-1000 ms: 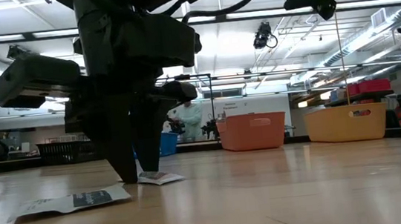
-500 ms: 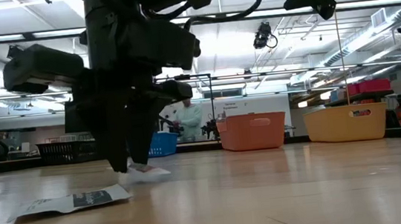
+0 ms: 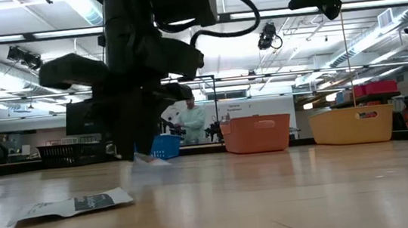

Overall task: Pick & Place First Aid Supplies
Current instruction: Put the ointment pack into the blue bin

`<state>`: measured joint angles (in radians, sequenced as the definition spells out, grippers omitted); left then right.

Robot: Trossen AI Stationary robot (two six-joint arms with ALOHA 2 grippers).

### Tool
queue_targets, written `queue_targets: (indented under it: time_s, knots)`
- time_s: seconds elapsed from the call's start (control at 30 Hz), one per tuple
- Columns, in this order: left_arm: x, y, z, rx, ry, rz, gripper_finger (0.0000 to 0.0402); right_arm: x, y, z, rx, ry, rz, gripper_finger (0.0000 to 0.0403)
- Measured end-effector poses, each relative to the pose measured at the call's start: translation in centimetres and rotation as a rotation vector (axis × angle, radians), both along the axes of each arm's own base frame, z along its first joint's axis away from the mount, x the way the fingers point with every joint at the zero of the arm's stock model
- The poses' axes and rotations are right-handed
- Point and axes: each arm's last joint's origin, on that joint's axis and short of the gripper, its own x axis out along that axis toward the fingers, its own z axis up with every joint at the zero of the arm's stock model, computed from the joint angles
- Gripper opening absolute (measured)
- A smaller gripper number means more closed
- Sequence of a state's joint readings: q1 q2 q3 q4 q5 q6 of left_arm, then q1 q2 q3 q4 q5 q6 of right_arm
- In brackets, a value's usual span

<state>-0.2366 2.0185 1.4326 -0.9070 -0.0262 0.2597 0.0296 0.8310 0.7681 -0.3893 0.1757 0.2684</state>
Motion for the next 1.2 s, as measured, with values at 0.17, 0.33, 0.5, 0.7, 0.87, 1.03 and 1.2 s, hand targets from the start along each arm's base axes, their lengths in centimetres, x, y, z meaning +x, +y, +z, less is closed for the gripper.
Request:
queue_targets:
  time_s: [0.17,0.33,0.5,0.7,0.87,1.03,1.2]
  knots:
    - [0.0,2.2,1.7,0.045,-0.042,0.018,0.0112,0.0,0.0,0.0,0.0,-0.002,0.0,0.0005]
    - [-0.2,5.5,4.3,0.099,-0.121,0.08,0.0112,0.0,0.0,0.1,0.0,-0.007,0.002,0.0005]
    - [-0.8,9.7,6.7,0.119,-0.186,0.197,0.0112,0.0,0.0,0.1,-0.001,-0.007,0.004,0.0005]
    - [-2.1,15.5,8.6,0.145,-0.237,0.361,0.0112,0.1,0.0,0.1,0.003,-0.011,0.011,0.0005]
    - [-3.4,20.3,9.3,0.163,-0.273,0.513,0.0112,0.1,0.0,0.1,0.015,-0.015,0.006,0.0005]
    - [-4.9,24.5,9.5,0.186,-0.299,0.64,0.0112,0.1,0.0,0.1,0.015,-0.015,0.005,0.0005]
    - [-6.6,28.6,9.7,0.212,-0.35,0.782,0.0112,0.1,0.0,0.1,0.015,-0.014,0.005,0.0005]
